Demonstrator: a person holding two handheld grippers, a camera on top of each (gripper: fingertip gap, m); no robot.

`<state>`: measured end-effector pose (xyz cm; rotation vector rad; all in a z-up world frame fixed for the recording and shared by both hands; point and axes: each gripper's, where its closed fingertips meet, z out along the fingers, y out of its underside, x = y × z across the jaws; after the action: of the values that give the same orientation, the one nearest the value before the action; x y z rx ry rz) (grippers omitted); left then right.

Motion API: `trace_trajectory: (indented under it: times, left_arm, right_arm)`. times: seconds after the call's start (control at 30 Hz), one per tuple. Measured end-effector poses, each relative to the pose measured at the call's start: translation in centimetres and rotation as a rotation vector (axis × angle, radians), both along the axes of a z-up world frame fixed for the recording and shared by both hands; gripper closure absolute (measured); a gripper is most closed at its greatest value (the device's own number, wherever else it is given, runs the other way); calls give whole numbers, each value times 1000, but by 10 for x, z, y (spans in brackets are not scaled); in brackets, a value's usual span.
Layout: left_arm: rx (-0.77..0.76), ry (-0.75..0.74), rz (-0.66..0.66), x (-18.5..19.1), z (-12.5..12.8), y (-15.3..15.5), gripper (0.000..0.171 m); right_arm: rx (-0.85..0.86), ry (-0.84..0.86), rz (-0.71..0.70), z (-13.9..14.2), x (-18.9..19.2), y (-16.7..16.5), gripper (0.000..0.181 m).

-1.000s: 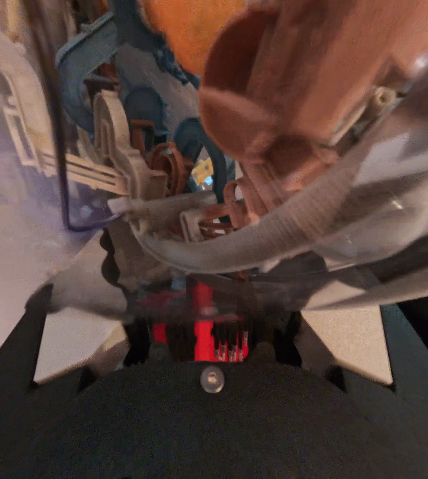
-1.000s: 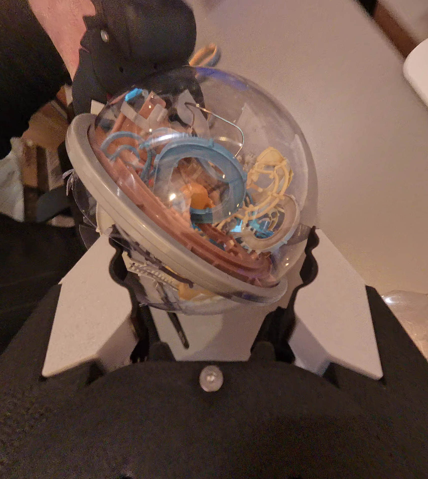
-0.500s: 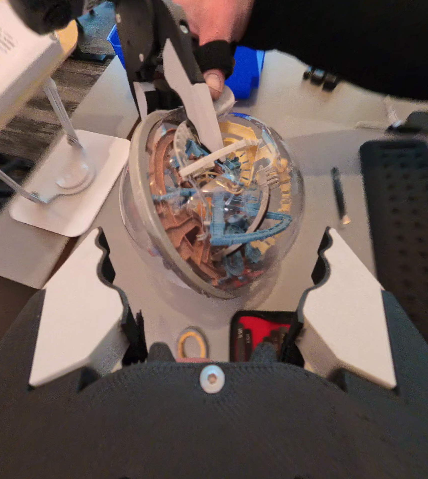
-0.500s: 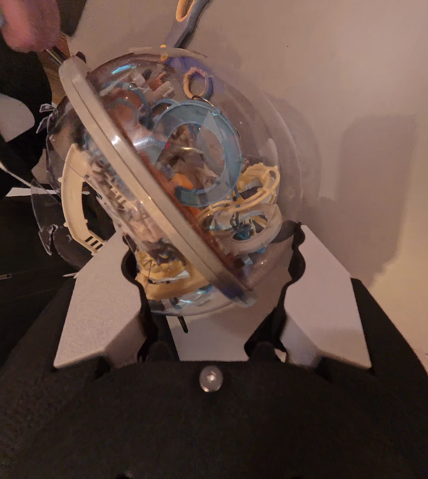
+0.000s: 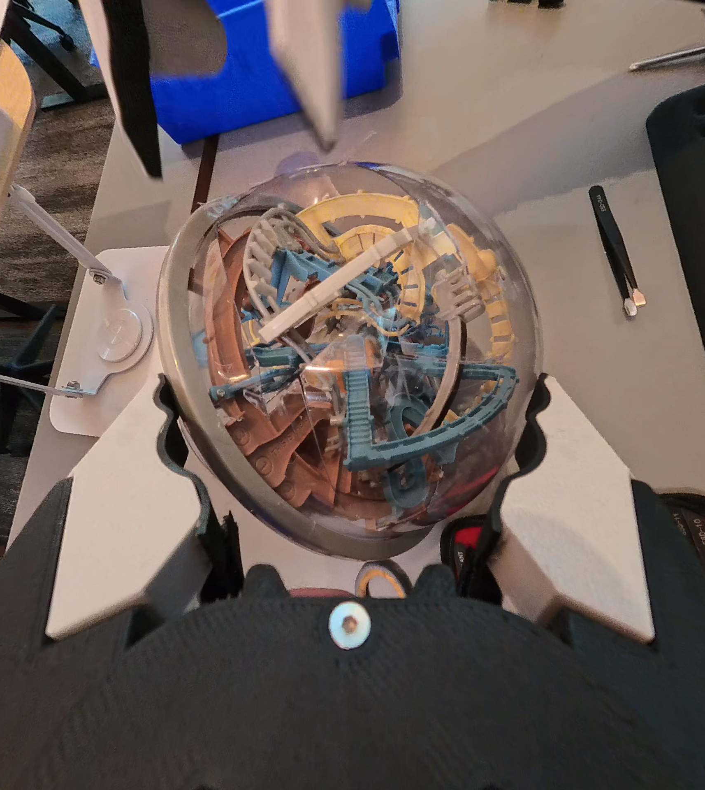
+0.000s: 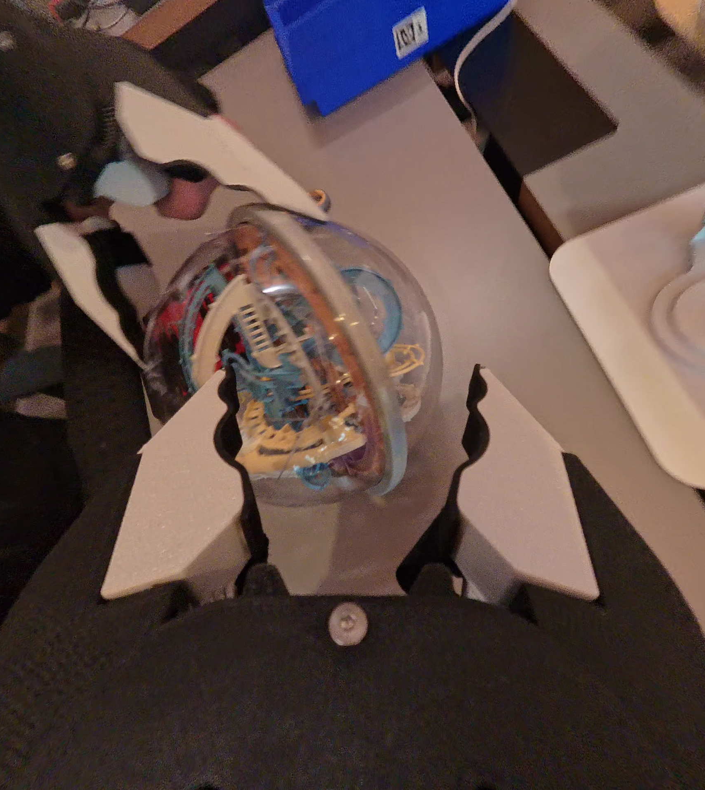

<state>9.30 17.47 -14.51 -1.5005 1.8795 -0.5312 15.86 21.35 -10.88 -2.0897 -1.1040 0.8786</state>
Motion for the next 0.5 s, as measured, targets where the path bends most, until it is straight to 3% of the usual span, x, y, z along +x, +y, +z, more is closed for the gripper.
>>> trace_trajectory:
  times: [0.07,0.17,0.27,0.37,0.5]
  left_arm:
    - [-3,16,-5,-1,0,1,18]
    - [-9,33,-7,2,0,2,18]
    - [-6,42,-8,4,-1,1,18]
    - [17,87,-15,1,-5,-3,14]
    - [131,19,20,-1,19,-2,23]
  right_arm:
    - [172,20,150,26,-9,-37,89]
    - [300,-70,321,22,-28,-80,109]
    - [316,-184,371,-2,-43,-89,115]
    - [336,-176,370,-6,-51,-86,149]
    - [307,-145,373,-5,-48,-85,157]
